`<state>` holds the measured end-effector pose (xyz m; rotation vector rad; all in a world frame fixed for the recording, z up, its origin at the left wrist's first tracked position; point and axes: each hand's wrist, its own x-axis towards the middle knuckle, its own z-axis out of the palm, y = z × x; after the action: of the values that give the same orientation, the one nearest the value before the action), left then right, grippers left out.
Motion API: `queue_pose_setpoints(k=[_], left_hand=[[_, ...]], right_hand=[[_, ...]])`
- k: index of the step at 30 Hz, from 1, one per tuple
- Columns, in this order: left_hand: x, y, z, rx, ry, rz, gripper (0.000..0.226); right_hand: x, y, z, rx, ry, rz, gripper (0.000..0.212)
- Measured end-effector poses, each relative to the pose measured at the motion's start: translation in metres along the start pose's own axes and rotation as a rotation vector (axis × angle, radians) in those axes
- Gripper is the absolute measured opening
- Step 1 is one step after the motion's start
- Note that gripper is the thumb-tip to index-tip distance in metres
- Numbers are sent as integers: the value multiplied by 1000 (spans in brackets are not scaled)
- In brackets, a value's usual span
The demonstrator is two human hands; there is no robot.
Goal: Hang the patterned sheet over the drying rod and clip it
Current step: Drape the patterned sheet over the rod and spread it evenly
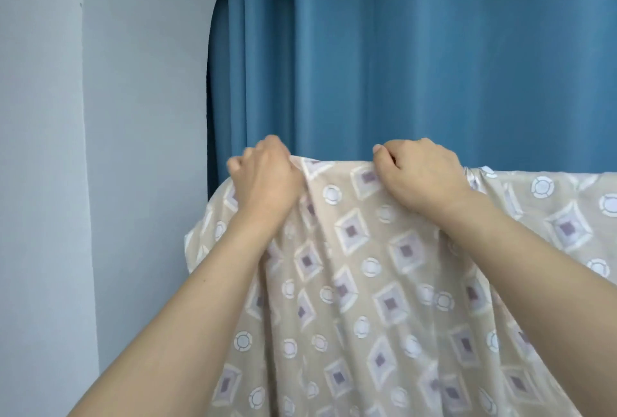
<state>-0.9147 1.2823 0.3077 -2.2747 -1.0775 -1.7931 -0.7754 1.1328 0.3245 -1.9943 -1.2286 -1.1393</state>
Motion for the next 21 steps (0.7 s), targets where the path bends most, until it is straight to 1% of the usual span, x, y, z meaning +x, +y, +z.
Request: queue_pose_setpoints(k=[2, 3, 5, 6, 7, 9, 10, 11, 13, 15, 17, 18, 19, 20, 21], left_hand=[[-1, 3, 0, 57, 70, -61, 19], [-3, 7, 0, 8, 95, -39, 17], [-8, 19, 0, -182, 77, 95, 15], [-11, 28, 1, -260, 17, 187, 17], [-15, 36, 0, -290, -69, 283, 19], [-24, 48, 2, -250, -218, 430, 18], [-27, 50, 3, -234, -241, 452, 15], [-27, 50, 3, -233, -235, 431, 14], [-22, 45, 0, -186, -173, 323, 12], [-13, 37, -1, -50, -114, 227, 12], [-7, 29, -3, 87, -36, 95, 14], [-7, 28, -4, 117, 8, 45, 14], [-9, 29, -4, 117, 61, 43, 13], [-12, 35, -4, 72, 97, 82, 11], [-15, 44, -3, 1, 94, 155, 13]], right_hand=[[-1, 10, -9, -41, 90, -24, 46], [-2, 17, -13, -61, 116, -19, 47], [-3, 32, -22, -68, 89, 50, 50], [-4, 38, -24, -72, 37, 98, 53], [-7, 42, -24, -87, -21, 133, 56], [-12, 44, -21, -134, -77, 141, 59], [-15, 45, -19, -152, -70, 131, 60], [-18, 45, -17, -160, -50, 121, 60], [-19, 46, -15, -152, -22, 112, 59], [-19, 48, -16, -117, -22, 119, 58], [-18, 51, -19, -63, -25, 137, 58], [-18, 52, -20, -40, -20, 148, 57], [-18, 54, -21, -32, -14, 157, 57], [-19, 54, -21, -35, -8, 156, 56], [-19, 55, -20, -40, -6, 149, 56]])
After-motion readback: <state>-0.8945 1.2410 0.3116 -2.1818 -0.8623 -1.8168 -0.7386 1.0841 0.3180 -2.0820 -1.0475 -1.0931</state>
